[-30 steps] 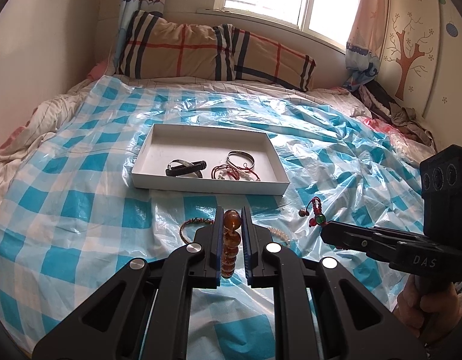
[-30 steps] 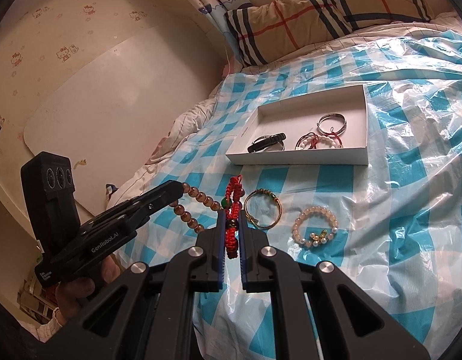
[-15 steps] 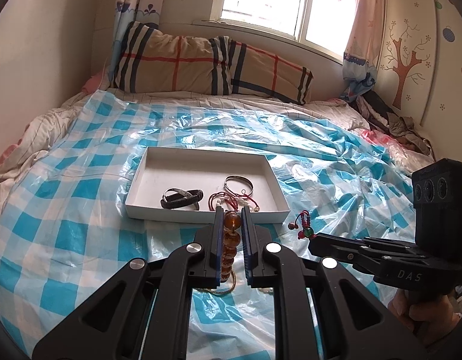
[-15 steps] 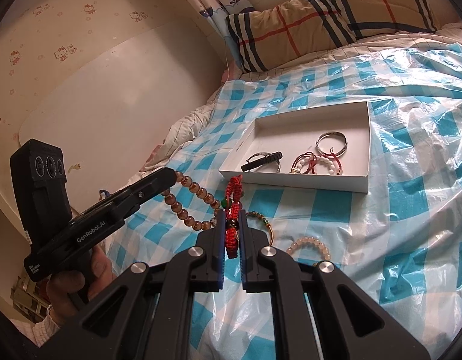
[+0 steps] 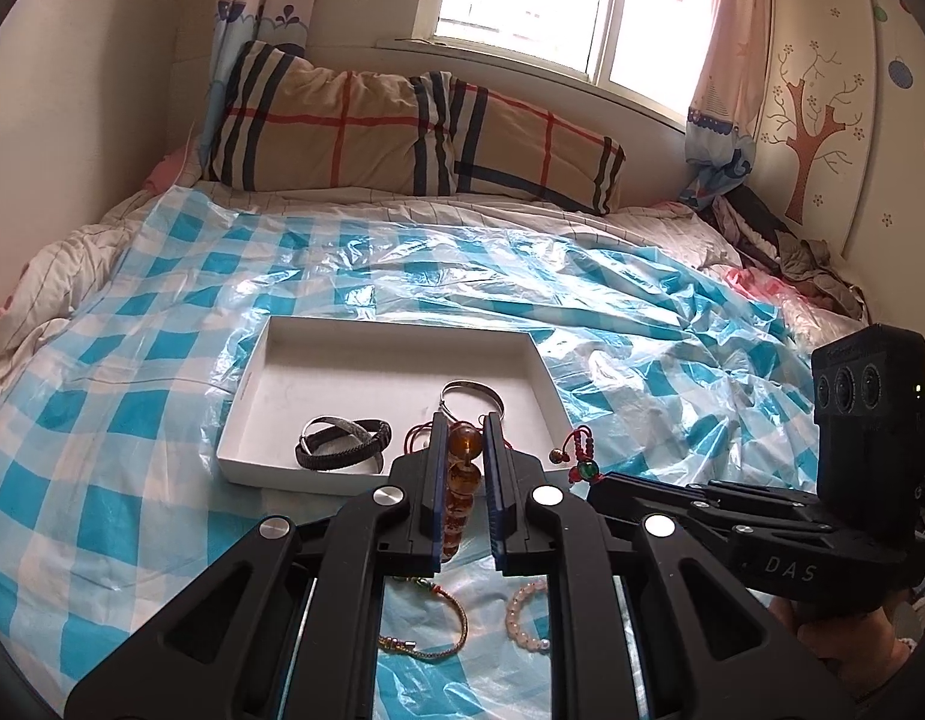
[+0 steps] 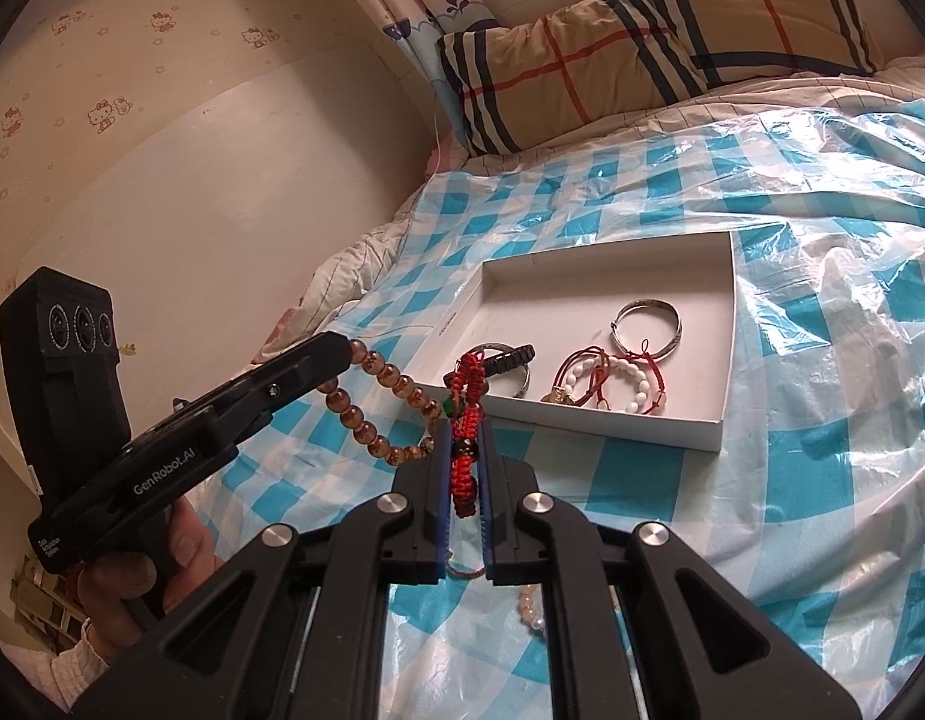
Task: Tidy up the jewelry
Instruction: 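Open both tools over the white box to drop the bracelets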
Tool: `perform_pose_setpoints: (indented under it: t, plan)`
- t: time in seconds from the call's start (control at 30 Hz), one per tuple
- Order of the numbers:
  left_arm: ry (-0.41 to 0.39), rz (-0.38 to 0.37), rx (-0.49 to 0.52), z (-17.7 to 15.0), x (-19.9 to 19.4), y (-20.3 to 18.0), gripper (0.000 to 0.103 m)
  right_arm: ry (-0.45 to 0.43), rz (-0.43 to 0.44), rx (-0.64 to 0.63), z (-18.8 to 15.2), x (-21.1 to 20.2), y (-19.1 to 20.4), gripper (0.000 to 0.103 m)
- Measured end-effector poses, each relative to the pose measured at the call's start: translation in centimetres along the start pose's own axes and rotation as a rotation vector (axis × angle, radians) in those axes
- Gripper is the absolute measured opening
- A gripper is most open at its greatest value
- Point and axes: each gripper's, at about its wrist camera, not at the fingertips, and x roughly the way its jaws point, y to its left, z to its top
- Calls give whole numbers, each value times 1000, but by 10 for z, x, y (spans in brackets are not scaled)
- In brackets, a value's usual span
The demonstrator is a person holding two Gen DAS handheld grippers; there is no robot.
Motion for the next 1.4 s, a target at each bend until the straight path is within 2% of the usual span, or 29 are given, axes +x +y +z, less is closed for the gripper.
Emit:
perform_pose_setpoints:
  t: [0.97,1.03,1.07,1.2,1.4]
  plan:
    - [30,20,-38,22,94,24,11,0,-122,-32,41,70,-46,9]
    - [35,22,-37,21,98,24,11,-3,-134,-33,41,73,-48,21]
    - [37,25,-33,21,100,25,11,-4,-135,-36,42,74,-49,36]
    - [60,34,-42,18,103,28,13,0,-133,-39,40,72,-47,37]
    - [77,40,-42,6,88,29,15,9,-131,-46,29,56,-40,37]
